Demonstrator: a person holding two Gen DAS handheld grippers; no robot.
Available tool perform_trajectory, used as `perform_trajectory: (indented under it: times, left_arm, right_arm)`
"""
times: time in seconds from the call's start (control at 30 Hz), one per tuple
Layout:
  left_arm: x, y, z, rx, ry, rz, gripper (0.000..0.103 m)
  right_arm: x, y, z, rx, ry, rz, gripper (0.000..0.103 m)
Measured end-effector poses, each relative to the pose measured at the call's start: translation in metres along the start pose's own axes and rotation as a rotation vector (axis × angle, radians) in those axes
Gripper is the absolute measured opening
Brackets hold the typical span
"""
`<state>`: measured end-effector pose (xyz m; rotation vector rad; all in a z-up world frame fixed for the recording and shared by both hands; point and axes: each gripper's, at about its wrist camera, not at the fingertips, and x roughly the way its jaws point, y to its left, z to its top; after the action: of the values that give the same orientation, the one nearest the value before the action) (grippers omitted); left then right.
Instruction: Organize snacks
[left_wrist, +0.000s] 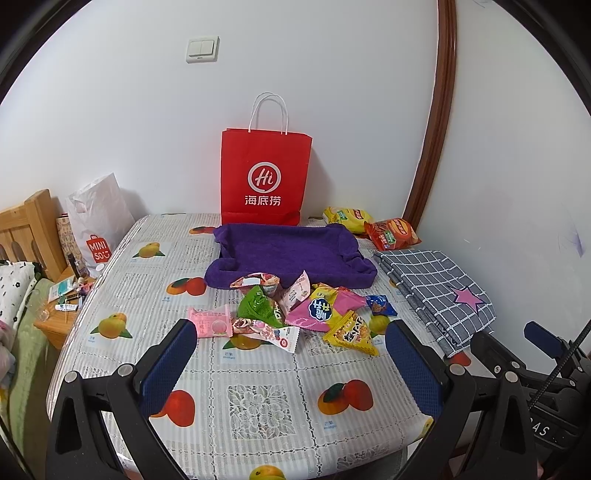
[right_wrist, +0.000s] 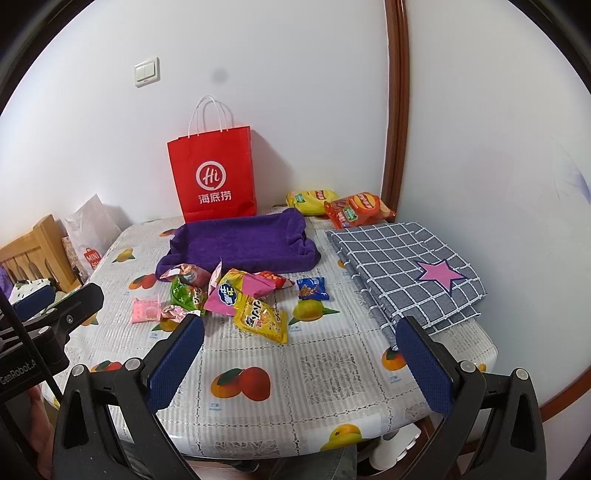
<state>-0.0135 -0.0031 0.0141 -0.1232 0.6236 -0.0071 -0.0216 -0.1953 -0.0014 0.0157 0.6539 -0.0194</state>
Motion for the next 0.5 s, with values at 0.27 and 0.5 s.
perform_trajectory:
  times: [0.27, 0.5]
  left_arm:
    - [-0.0002, 0.0001, -0.0006, -0.001, 0.001, 0.001, 0.101]
    - [-0.0001, -0.0003, -0.0006, 0.0, 0.002, 0.001, 0.101]
  right_arm:
    - [-0.0005, -0.0002, -0.0004, 0.001, -0.001, 0.002, 0.102]
    - [-0.002, 0.0012, -0.0014, 0.0, -0.003, 0.008, 0.102]
